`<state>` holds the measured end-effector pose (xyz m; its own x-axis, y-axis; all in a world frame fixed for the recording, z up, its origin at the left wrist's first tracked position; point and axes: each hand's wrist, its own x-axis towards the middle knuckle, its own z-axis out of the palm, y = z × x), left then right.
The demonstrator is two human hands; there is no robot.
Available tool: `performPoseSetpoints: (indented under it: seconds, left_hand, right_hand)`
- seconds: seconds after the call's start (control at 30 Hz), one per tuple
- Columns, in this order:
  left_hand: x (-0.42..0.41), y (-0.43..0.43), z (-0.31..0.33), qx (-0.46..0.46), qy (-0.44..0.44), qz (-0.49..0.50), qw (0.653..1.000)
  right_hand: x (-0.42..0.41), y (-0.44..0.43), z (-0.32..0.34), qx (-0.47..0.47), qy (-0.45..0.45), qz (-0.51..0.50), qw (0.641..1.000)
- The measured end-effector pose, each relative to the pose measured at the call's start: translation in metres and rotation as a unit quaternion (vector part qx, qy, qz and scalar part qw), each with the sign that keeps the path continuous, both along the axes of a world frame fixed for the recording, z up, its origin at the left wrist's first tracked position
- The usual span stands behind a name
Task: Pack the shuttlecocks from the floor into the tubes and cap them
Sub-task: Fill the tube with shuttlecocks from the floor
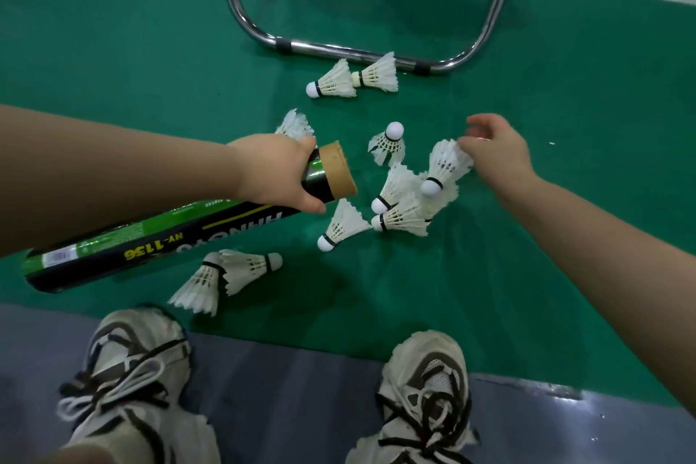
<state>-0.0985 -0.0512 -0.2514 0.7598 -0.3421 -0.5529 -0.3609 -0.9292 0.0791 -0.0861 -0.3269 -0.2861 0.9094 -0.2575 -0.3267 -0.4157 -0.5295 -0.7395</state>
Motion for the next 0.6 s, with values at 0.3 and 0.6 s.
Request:
performPoseSetpoints:
  seconds: [0.3,0.6]
  left_hand:
    - [0.002,0.049,0.005,0.006,-0.009,0.041,0.999]
    - [-0.013,0.092,0.0,0.003,-0.015,0.075,0.997]
  right_hand:
    - [-0.044,0.103,0.0,-0.146,-0.078,0.305,0.938]
    - [-0.054,0.182,-0.018,-0.2,-0.025,0.506,0.838]
